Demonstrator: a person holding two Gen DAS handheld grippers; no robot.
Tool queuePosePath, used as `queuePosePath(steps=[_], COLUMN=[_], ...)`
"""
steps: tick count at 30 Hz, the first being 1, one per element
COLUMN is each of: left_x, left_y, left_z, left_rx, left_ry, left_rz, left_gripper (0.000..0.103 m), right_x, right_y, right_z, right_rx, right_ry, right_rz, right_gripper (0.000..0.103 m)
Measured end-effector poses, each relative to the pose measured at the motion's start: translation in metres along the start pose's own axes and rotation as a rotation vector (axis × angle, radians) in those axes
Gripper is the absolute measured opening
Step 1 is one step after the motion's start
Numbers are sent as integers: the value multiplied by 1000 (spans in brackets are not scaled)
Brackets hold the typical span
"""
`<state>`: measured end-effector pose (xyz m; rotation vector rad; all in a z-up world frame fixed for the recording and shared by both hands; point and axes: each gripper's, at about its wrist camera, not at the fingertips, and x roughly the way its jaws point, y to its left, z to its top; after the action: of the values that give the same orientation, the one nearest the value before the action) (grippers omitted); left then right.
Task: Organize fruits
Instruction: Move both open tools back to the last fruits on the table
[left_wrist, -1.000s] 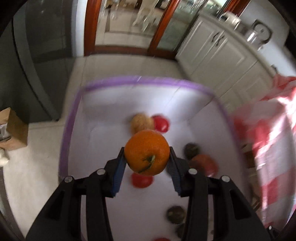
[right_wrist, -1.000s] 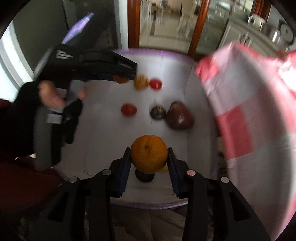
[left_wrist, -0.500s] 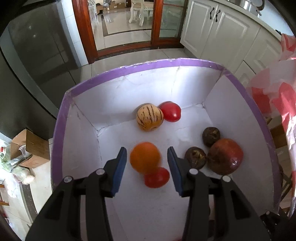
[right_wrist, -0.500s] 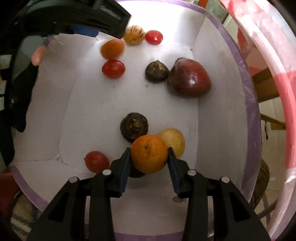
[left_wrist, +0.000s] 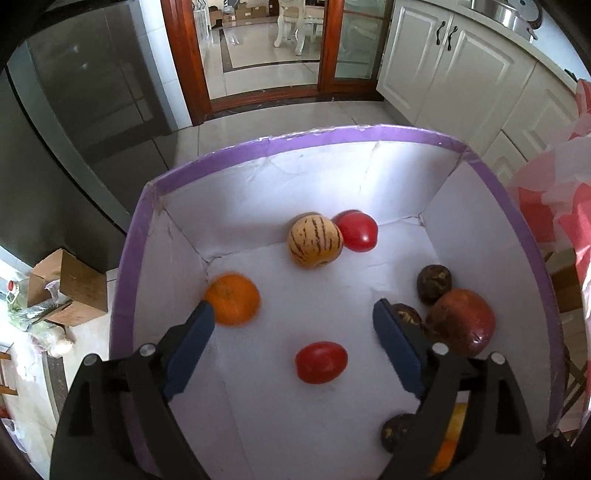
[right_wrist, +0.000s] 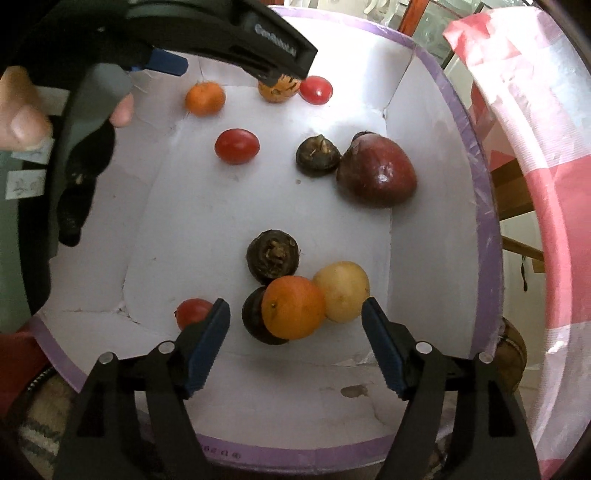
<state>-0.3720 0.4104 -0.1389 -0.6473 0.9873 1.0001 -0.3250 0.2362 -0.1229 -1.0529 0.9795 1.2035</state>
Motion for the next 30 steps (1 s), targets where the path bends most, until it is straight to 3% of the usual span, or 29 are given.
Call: queuePosePath(steps=[4, 6, 9, 13, 17, 19, 21, 24, 26, 30], left_x=[-4, -9, -24, -70, -131, -166, -202, -235, -247, -250], left_y=[1, 4, 9, 19, 1, -33, -84, -149, -195, -296], left_z=[4, 7, 19, 46, 65, 67, 60, 40, 27, 0], left_rx=[-17, -33, -66, -156, -173, -72, 91, 296, 402, 595], left_ry=[2, -11, -62, -222, -391, -484, -583, -667, -674, -564], left_rz=[-6, -12, -12, -22, -90, -128, -159, -227, -281, -438], left_gripper=[88, 88, 88, 88, 93, 95, 98, 102, 102, 101], right_x=[-17, -31, -75, -132, -202, -231, -252, -269, -274, -272], right_y=[2, 4, 8, 5, -23, -45, -70, -103, -134, -190], right_z=[0, 0, -3, -11, -33, -51, -73, -105, -137, -199], right_rx=[-15, -27, -60, -51, 87, 189, 294, 425, 563, 847], right_ry=[-60, -125, -291, -503, -736, -832, -898, -933, -936, -906], right_rz=[-30, -49, -65, -38, -58, -106, -176, -257, -323, -381], right_gripper=[78, 78, 78, 85, 87, 87, 87, 87, 87, 87])
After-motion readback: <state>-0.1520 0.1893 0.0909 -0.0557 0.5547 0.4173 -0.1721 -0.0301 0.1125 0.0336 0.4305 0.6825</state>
